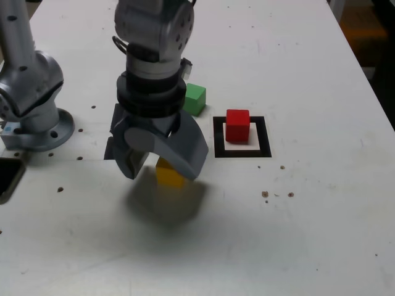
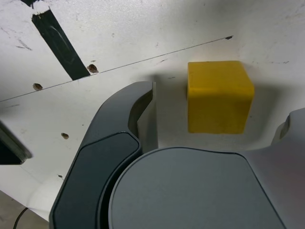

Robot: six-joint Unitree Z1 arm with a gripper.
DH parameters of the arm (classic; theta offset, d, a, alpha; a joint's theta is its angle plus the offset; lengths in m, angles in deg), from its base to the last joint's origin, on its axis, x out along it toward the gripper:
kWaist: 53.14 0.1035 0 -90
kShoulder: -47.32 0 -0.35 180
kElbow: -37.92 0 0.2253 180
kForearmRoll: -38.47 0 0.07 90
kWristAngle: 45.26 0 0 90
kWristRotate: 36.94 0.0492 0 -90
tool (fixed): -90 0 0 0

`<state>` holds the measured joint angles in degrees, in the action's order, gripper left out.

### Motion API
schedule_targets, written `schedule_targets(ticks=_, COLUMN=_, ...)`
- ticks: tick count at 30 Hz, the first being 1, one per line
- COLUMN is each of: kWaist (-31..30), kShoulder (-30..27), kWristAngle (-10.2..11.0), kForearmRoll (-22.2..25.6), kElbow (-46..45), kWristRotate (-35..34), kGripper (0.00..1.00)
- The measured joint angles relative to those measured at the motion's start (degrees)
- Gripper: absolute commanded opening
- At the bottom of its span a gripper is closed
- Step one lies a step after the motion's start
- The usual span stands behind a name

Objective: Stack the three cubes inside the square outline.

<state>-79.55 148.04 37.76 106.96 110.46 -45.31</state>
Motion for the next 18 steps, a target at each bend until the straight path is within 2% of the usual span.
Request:
schedule_targets(ticks=12, kWaist=0.00, kShoulder=2.31, kWristAngle=-0.08, kForearmRoll=-0.37, kElbow=0.50, kWristRotate=0.30, kGripper=0.87)
schedule_targets(ticks=18, kWaist=0.00, kShoulder=2.46, kWristAngle=-0.09, kForearmRoll=-0.37, kElbow=0.43, kWristRotate=0.45, kGripper=0.76)
